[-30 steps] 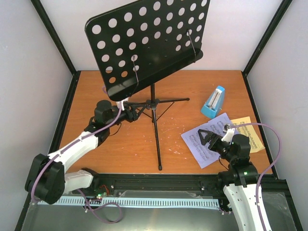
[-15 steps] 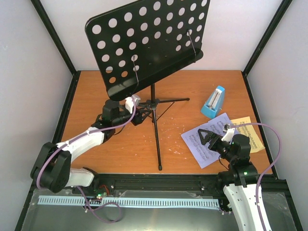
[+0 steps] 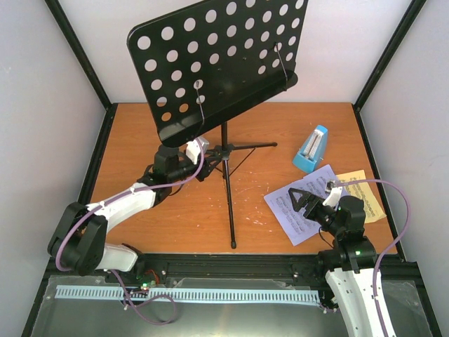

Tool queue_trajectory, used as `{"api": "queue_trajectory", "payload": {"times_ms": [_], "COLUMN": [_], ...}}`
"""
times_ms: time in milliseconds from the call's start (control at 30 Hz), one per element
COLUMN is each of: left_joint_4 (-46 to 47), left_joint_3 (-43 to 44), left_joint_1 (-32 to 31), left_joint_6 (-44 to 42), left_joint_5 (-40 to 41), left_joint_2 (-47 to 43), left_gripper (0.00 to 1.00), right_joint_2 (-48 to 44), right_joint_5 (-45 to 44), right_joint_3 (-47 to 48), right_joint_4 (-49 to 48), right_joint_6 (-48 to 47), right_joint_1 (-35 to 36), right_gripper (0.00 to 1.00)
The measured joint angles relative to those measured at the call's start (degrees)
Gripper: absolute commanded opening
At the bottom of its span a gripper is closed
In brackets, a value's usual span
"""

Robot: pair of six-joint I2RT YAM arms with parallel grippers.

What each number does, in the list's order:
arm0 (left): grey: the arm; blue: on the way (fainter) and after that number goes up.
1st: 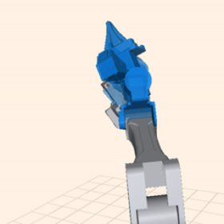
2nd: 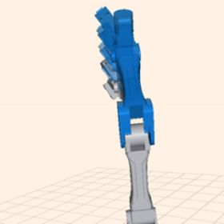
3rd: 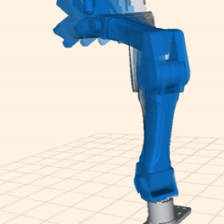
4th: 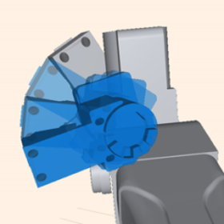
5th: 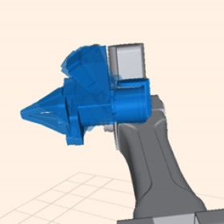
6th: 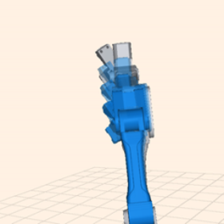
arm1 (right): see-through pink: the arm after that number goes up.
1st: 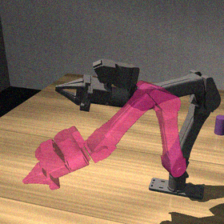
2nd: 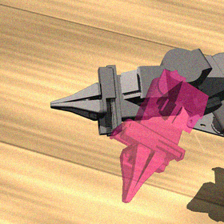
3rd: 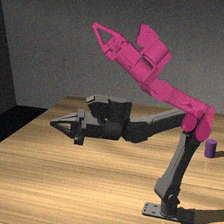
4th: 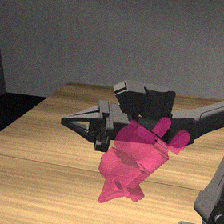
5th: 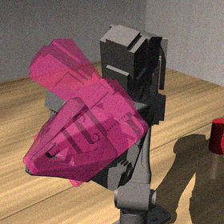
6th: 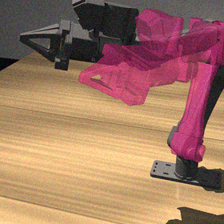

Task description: Pack up the instrument practice props

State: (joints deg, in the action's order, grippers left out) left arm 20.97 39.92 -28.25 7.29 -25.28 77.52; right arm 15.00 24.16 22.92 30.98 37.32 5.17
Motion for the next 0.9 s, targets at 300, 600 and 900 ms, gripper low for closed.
{"api": "queue_trajectory", "payload": {"times_ms": [300, 600, 900], "left_joint_4": [0.0, 0.0, -1.7], "left_joint_3": [0.0, 0.0, 0.0], "left_joint_1": [-0.6, -1.2, -1.3], "left_joint_6": [-0.4, 0.0, 18.5], "left_joint_5": [1.0, 3.0, 1.9], "left_joint_2": [0.0, -0.1, -1.1], "left_gripper": [0.31, 0.09, 0.06], "right_joint_2": [0.0, 0.0, 0.0], "right_joint_5": [0.0, 0.0, 0.0], "right_joint_3": [-0.2, -0.2, -0.6], "right_joint_4": [0.0, 0.0, -0.1], "right_joint_6": [0.0, 0.0, 0.0], "right_joint_1": [0.0, 0.0, 0.0], "right_gripper": [1.00, 1.00, 1.00]}}
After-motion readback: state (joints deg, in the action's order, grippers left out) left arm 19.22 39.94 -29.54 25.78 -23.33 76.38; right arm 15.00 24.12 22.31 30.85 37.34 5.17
